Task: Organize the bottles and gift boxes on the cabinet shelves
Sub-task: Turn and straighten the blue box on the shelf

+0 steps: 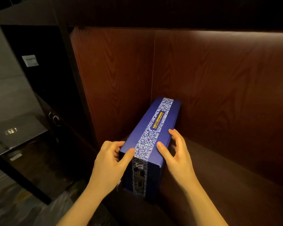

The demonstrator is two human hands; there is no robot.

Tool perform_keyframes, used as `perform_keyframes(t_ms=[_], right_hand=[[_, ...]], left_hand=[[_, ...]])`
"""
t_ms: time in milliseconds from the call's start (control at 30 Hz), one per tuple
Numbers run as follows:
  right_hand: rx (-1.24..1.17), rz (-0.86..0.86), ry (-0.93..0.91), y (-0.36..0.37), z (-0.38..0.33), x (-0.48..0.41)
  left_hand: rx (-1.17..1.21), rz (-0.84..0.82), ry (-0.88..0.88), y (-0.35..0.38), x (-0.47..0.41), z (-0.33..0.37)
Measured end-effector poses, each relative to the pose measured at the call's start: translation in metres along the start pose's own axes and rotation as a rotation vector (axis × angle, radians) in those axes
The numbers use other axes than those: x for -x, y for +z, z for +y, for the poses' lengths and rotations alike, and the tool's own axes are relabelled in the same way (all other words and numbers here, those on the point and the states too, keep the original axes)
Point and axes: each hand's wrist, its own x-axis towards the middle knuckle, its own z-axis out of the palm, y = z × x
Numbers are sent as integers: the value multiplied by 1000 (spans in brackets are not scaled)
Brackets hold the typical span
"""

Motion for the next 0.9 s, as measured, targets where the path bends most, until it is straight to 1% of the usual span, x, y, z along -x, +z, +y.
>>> perform_keyframes(t_ms=[167,267,333,433,500,567,633,767,900], right_hand=[[-18,38,9,-11,-13,42],[-19,97,8,-21,-12,59],[-70,146,29,-27,-12,63],[-163,144,55,-32,-12,69],[-165,108,69,-33,-11,74],[-156,73,84,-35,-10,77],[-146,63,87,-37,-9,77],[-149,44,101,-39,-7,76],[-165,17,107,-41,-2,75]], left_hand=[[3,0,62,12,26,20],[61,-57,83,19,36,27],[134,-93,58,26,28,26],[207,-83,0,42,-15,26],[254,-100,-39,57,-58,25],[271,-163,-78,73,-101,24],[228,-229,-89,90,-140,22],[185,-335,-169,120,-191,17],[316,-441,-250,139,-217,14]])
